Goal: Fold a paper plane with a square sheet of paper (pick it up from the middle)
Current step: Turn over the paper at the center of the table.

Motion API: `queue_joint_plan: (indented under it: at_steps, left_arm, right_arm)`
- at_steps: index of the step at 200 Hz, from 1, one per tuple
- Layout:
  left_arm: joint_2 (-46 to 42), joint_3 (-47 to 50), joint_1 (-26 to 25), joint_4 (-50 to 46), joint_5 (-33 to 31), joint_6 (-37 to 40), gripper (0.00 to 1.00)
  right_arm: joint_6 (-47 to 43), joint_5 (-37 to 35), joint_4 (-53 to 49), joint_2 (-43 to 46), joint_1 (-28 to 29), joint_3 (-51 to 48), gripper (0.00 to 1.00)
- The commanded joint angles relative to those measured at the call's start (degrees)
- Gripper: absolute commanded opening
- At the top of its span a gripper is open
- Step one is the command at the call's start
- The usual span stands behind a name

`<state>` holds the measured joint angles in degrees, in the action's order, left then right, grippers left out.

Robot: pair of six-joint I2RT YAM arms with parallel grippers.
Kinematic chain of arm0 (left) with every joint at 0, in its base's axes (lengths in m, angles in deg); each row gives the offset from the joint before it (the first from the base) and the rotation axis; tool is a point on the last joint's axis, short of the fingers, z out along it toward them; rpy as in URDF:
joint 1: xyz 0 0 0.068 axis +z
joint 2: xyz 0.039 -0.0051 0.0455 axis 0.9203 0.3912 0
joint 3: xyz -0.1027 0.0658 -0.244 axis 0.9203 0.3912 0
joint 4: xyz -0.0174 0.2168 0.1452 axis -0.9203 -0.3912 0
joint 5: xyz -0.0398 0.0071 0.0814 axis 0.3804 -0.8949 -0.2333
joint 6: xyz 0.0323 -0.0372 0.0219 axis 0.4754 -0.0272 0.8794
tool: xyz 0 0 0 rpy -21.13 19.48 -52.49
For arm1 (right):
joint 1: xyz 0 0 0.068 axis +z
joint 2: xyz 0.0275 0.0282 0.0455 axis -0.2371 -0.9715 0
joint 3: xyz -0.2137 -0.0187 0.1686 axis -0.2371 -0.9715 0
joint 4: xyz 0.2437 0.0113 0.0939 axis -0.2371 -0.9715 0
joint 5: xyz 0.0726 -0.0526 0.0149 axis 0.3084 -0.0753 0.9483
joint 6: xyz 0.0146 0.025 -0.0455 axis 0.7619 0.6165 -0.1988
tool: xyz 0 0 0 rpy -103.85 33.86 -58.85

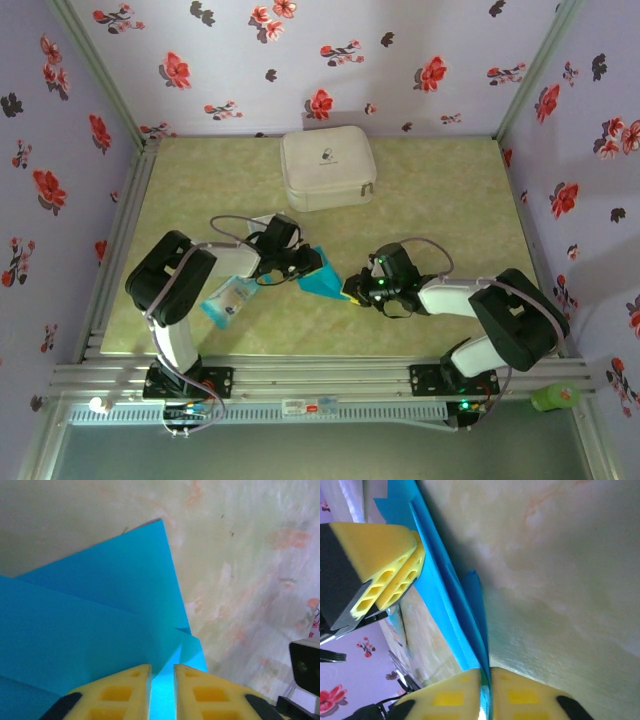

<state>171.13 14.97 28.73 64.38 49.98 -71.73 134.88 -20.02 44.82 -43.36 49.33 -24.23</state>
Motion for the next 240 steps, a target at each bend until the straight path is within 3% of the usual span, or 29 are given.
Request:
queue_joint_plan:
  at_steps: [1, 56, 132, 156, 185, 208, 240]
  left_arm:
    - [-3.45, 0.67, 0.44, -0.57, 0.32, -0.5, 0.23]
    - [-11.6, 2.43, 0.45, 0.35, -1.13, 0.17, 0.32]
    - [-25.97, 1.68, 0.72, -9.17, -13.8, 4.98, 0.41]
    - [-29.07, 2.06, 1.08, -11.94, -17.47, 5.42, 0.41]
    - [-32.44, 3.86, 1.75, -13.38, -21.25, 4.77, 0.42]
    - [-34.77, 5.19, 2.31, -14.07, -23.23, 4.42, 0.46]
    - [-36.47, 6.47, 3.12, -14.23, -23.05, 4.68, 0.48]
  right_arm:
    - [-0.61, -1.09, -0.07, 0.8, 0.07, -0.43, 0.08]
    - [-9.25, -6.57, -12.51, 10.91, -0.02, 1.62, 0.0]
    - [-31.47, -28.91, -46.21, 32.44, 0.23, 13.4, 0.0]
    - [-35.21, -37.08, -55.56, 31.37, 1.32, 19.85, 0.0]
    - [-39.52, -48.31, -63.34, 26.19, 7.32, 26.63, 0.0]
    - [-40.83, -58.08, -67.34, 20.66, 12.5, 30.51, 0.0]
    - [-40.65, -64.32, -68.14, 14.51, 16.3, 32.18, 0.0]
